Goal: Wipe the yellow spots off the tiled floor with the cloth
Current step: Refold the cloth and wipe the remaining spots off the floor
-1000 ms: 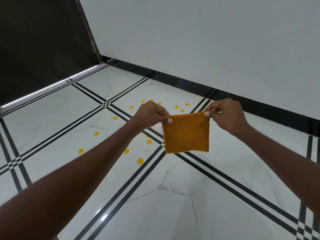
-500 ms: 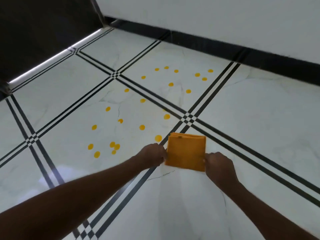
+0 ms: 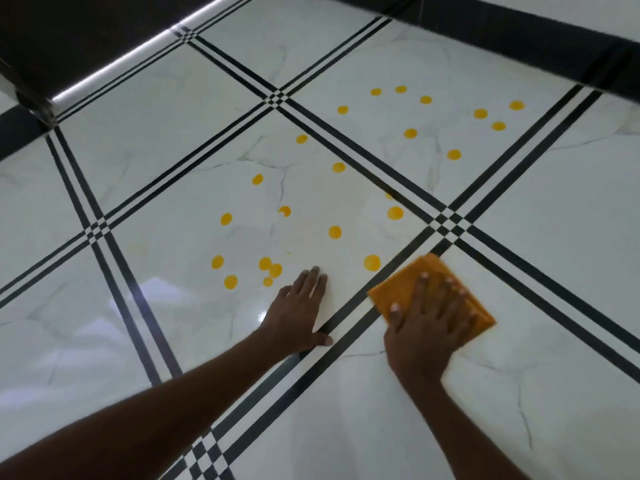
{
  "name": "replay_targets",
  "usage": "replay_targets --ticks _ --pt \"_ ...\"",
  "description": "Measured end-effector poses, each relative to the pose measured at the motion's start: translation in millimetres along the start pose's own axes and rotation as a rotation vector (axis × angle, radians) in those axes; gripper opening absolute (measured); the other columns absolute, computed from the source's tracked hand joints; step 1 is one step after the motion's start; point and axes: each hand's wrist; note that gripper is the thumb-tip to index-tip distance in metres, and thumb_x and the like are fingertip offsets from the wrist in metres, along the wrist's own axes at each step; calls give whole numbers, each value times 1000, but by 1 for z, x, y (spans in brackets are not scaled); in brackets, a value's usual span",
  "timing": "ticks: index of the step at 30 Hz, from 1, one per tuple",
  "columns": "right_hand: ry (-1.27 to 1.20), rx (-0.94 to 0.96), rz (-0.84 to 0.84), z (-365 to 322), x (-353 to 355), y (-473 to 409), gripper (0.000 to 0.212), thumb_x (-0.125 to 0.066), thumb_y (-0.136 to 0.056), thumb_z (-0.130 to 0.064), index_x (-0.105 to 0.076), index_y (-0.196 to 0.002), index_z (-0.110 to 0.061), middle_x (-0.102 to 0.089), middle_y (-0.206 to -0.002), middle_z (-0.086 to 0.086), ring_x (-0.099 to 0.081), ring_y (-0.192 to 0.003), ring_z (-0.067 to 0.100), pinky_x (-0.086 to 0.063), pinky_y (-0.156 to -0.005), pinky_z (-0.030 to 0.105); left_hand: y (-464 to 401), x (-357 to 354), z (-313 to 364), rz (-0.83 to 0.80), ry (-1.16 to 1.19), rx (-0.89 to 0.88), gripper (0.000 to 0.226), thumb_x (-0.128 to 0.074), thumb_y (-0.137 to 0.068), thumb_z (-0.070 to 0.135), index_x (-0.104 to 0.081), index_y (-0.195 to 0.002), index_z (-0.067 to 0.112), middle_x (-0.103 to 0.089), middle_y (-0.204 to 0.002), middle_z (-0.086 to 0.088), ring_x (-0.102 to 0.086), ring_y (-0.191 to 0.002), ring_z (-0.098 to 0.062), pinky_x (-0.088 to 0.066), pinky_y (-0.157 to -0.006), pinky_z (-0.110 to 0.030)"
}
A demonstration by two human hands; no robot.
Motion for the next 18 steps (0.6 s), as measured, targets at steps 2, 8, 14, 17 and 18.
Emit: replay_targets --ticks 2,8,14,17,18 --pt "58 317 -113 -19 -15 -40 73 -31 -99 -55 -18 -163 -23 -19 -169 17 -18 -154 42 -10 -123 62 -3 -5 -6 27 18 1 125 -67 -76 71 6 -161 13 15 -168 -6 4 -157 -24 -17 -123 -40" --pt "246 328 -114 -25 -21 -183 79 -14 -98 -66 -26 -161 -20 -32 -162 24 -32 -147 49 -27 -113 71 -8 10 0 87 53 -7 130 -76 -67 68 -9 -158 3 -10 -164 -12 -18 -149 -29 -28 -117 -42" --pt "212 449 -227 -38 -8 -63 75 -34 -100 -59 -14 -164 -24 -19 -169 17 -18 -154 43 -15 -121 63 -5 -6 -12 73 136 26 138 -71 -48 84 -35 -154 4 -33 -161 -14 -40 -145 -31 -40 -112 -45" --pt "257 603 -186 -54 -26 -158 74 -27 -100 -62 -12 -164 -28 -18 -169 15 -22 -153 42 -17 -120 64 -14 -19 -7 140 124 0 132 -71 -65 75 -11 -160 6 -7 -169 -12 -15 -155 -30 -21 -122 -44" --pt "271 594 -194 -63 -33 -192 74 -24 -99 -63 -14 -163 -27 -20 -169 16 -24 -152 43 -18 -119 65 -15 -23 -6 128 129 -6 129 -70 -73 69 2 -161 8 6 -169 -9 -1 -156 -28 -12 -125 -43"
Point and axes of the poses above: each hand's wrist, its own y-axis away from the middle knuckle, its own x-axis out of the back of the hand, z = x × y
